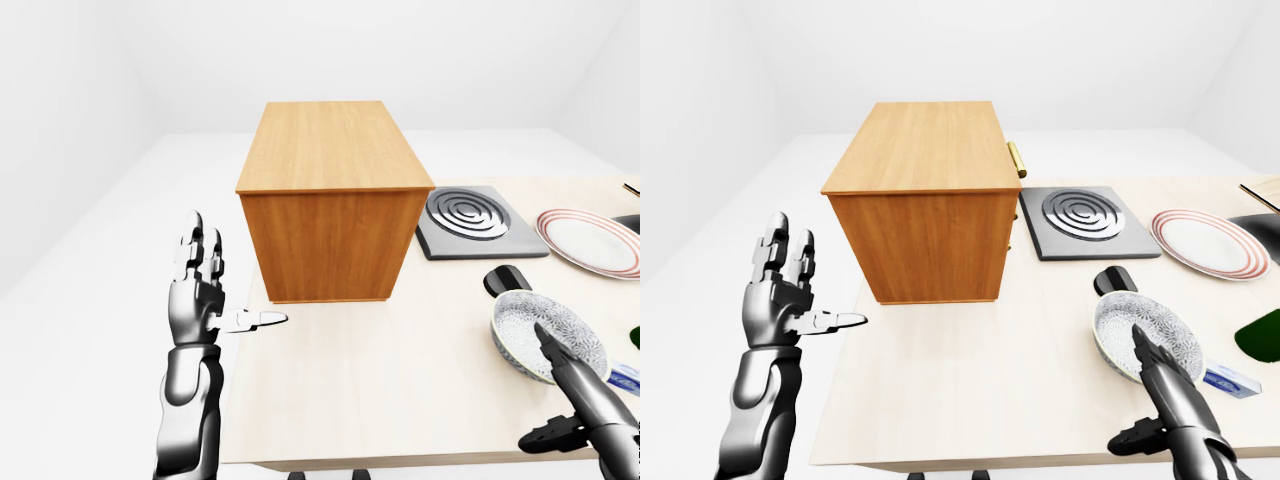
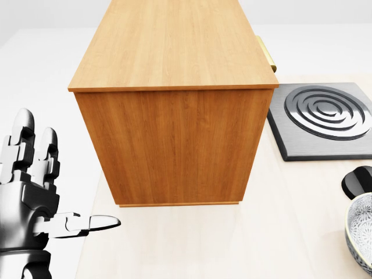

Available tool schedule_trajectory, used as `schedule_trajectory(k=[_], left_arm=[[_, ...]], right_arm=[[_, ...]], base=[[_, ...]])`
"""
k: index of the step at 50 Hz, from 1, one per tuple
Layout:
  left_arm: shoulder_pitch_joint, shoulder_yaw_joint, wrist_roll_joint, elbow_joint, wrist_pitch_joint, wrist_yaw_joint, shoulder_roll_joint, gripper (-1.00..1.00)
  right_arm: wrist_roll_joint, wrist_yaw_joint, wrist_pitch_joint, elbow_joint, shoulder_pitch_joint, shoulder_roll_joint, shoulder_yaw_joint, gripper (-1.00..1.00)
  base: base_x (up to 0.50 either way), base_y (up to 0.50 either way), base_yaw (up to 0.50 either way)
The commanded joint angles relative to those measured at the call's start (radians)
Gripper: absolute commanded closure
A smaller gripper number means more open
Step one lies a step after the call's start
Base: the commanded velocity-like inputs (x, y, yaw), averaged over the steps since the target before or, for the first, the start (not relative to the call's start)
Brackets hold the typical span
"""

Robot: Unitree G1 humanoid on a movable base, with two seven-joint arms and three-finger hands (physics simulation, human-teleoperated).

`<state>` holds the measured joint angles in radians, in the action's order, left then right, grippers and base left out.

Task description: Put the bowl on the top of the cabinet.

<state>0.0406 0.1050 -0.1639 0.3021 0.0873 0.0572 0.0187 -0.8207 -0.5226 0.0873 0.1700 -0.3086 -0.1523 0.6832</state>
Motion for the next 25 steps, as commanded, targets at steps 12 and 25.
schedule_trajectory(k=[12,25], left_arm=[[0.001,-0.001,0.002,0.009,0.000,-0.005,0.001,-1.00],[0.000,0.000,0.002,0.004,0.000,-0.004,0.000,-1.00]], right_arm=[[-0.065,0.008,0.000,-0.039,-0.001,-0.017,-0.041,-1.00],[-0.152,-0.002,0.000,-0.094,-0.011,-0.052,-0.057,-1.00]], base=[[0.00,0.00,0.00],[0.00,0.00,0.00]])
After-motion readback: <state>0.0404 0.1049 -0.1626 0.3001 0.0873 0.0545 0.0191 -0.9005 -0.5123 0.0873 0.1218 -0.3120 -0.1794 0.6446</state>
